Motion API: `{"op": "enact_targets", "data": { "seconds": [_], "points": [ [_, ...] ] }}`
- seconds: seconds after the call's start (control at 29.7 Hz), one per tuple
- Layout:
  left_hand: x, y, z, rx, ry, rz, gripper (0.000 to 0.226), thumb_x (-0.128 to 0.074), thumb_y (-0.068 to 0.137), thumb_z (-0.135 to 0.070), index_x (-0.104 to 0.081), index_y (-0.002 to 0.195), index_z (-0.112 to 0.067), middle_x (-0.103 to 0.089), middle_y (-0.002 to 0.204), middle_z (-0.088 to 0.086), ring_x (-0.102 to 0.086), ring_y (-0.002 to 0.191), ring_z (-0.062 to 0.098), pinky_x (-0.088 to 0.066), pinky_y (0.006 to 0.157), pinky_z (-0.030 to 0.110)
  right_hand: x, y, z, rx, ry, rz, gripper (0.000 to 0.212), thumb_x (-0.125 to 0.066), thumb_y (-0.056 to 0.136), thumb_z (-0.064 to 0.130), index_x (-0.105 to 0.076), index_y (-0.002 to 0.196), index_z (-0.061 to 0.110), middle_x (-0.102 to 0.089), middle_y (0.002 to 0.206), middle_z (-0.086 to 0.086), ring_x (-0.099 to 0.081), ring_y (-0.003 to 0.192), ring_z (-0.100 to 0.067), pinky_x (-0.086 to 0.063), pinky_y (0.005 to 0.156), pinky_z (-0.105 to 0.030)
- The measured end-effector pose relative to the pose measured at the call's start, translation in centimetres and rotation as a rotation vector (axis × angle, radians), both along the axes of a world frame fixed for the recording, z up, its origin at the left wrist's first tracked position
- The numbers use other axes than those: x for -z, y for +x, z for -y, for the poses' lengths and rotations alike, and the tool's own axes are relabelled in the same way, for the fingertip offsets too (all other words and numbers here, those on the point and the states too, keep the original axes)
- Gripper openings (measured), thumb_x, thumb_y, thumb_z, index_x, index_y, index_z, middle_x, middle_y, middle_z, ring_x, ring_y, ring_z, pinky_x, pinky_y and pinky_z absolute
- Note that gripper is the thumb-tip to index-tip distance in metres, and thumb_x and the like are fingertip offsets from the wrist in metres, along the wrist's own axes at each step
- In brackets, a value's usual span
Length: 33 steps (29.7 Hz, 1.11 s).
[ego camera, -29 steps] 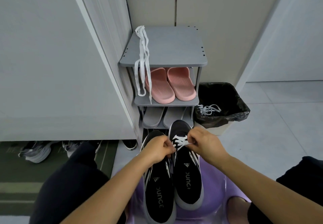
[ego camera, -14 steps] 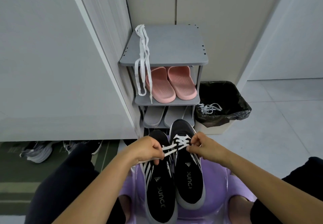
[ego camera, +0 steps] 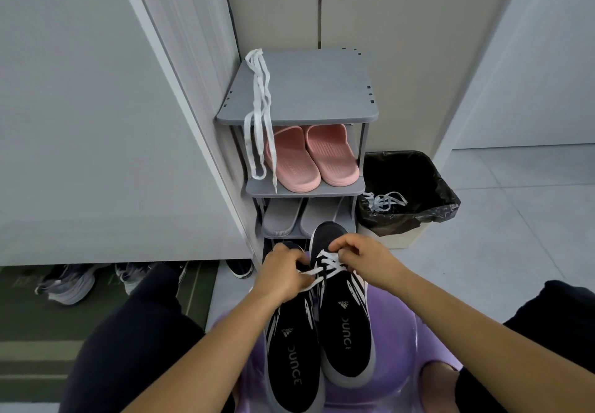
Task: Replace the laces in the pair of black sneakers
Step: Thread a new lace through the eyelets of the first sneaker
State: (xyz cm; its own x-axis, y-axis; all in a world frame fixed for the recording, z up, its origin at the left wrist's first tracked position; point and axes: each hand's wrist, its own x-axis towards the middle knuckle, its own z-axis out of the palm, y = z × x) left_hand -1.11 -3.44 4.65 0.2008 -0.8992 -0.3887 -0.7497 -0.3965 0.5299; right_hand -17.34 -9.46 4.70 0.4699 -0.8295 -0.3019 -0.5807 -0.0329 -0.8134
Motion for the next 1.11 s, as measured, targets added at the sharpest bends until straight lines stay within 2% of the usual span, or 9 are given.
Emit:
{"op": "enact_targets", "data": {
  "seconds": [0.13,0.2,0.34,0.54,0.64,0.74,0.84,0.91,1.11],
  "points": [
    [-1.0,-0.1,0.5,0.074,0.045,0.164,0.009,-0.065,0.080,-0.024,-0.058,0.083,-0.026,-0.054,0.099,-0.003,-0.047,0.102,0.019,-0.033,0.088,0.032,-0.2,0.8,0.3,-0.131,-0.130,-0.064,0.022,-0.053,0.089,0.013,-0.065,0.105,0.023,-0.059,0.097,0.002,-0.055,0.080,-0.006,-0.044,0.076,-0.015],
    [-1.7,0.1,0.8,0.014,0.024,-0.027,0.018,-0.064,0.079,-0.016,-0.049,0.076,-0.024,-0.054,0.080,-0.008,-0.051,0.082,0.016,-0.035,0.079,0.031,-0.1,1.1,0.2,-0.222,-0.175,-0.098,0.027,-0.062,0.085,0.020,-0.063,0.111,0.023,-0.048,0.090,0.009,-0.046,0.077,0.003,-0.035,0.071,-0.004],
    [-4.2,0.5,0.8,0.024,-0.069,-0.502,0.021,-0.062,0.083,-0.009,-0.051,0.091,-0.024,-0.067,0.073,-0.005,-0.060,0.075,0.015,-0.045,0.082,0.032,0.2,2.3,-0.7,-0.219,-0.323,-0.154,0.020,-0.066,0.082,0.031,-0.064,0.094,0.015,-0.043,0.086,0.005,-0.047,0.080,-0.010,-0.043,0.078,-0.027],
    [-4.9,2.1,1.3,-0.192,-0.487,-0.093,0.013,-0.052,0.091,-0.012,-0.057,0.101,-0.019,-0.061,0.093,-0.007,-0.056,0.082,0.008,-0.041,0.073,0.019,-2.2,2.3,-0.1,0.082,-0.477,-0.044,0.024,-0.057,0.087,0.021,-0.043,0.067,0.021,-0.039,0.071,0.008,-0.042,0.065,-0.015,-0.039,0.066,-0.034],
    [-4.6,0.5,1.0,-0.077,-0.303,-0.337,0.012,-0.058,0.089,-0.012,-0.062,0.088,-0.023,-0.068,0.086,-0.004,-0.063,0.076,0.010,-0.049,0.070,0.024,-2.8,1.9,0.2,0.221,-0.376,0.094,0.026,-0.059,0.085,0.015,-0.045,0.065,0.023,-0.040,0.065,0.006,-0.040,0.060,-0.010,-0.036,0.061,-0.027],
    [-2.8,-1.8,0.6,0.095,-0.196,-0.262,0.025,-0.067,0.083,-0.022,-0.063,0.108,-0.021,-0.064,0.094,-0.010,-0.058,0.075,0.007,-0.045,0.073,0.021,-3.3,1.9,0.5,0.307,-0.284,0.252,0.017,-0.060,0.087,0.015,-0.055,0.072,0.011,-0.037,0.060,0.004,-0.035,0.055,-0.009,-0.033,0.053,-0.016],
    [-1.5,-3.4,1.0,-0.039,-0.323,-0.373,0.007,-0.066,0.083,-0.017,-0.063,0.089,-0.020,-0.054,0.070,-0.011,-0.048,0.060,0.004,-0.039,0.064,0.014,-4.4,2.2,0.3,0.300,-0.219,0.406,0.017,-0.059,0.089,0.016,-0.057,0.077,0.004,-0.036,0.057,0.004,-0.032,0.051,-0.005,-0.033,0.052,-0.014],
    [-1.5,-3.4,1.5,-0.151,-0.443,-0.310,0.015,-0.059,0.087,-0.012,-0.057,0.076,-0.022,-0.052,0.063,-0.010,-0.046,0.056,0.003,-0.036,0.056,0.010,-5.3,2.3,0.4,0.334,-0.151,0.551,0.018,-0.058,0.089,0.012,-0.055,0.071,0.010,-0.038,0.054,0.006,-0.033,0.048,-0.002,-0.032,0.050,-0.012],
    [-4.1,-0.8,2.1,-0.559,-0.765,-0.518,0.021,-0.053,0.088,-0.003,-0.051,0.082,-0.023,-0.060,0.076,0.000,-0.056,0.062,-0.004,-0.042,0.062,0.008,-6.0,-0.1,2.8,0.510,0.223,0.928,0.043,-0.048,0.089,0.001,-0.049,0.050,0.018,-0.033,0.046,0.007,-0.026,0.042,-0.006,-0.025,0.049,-0.020]
  ]
}}
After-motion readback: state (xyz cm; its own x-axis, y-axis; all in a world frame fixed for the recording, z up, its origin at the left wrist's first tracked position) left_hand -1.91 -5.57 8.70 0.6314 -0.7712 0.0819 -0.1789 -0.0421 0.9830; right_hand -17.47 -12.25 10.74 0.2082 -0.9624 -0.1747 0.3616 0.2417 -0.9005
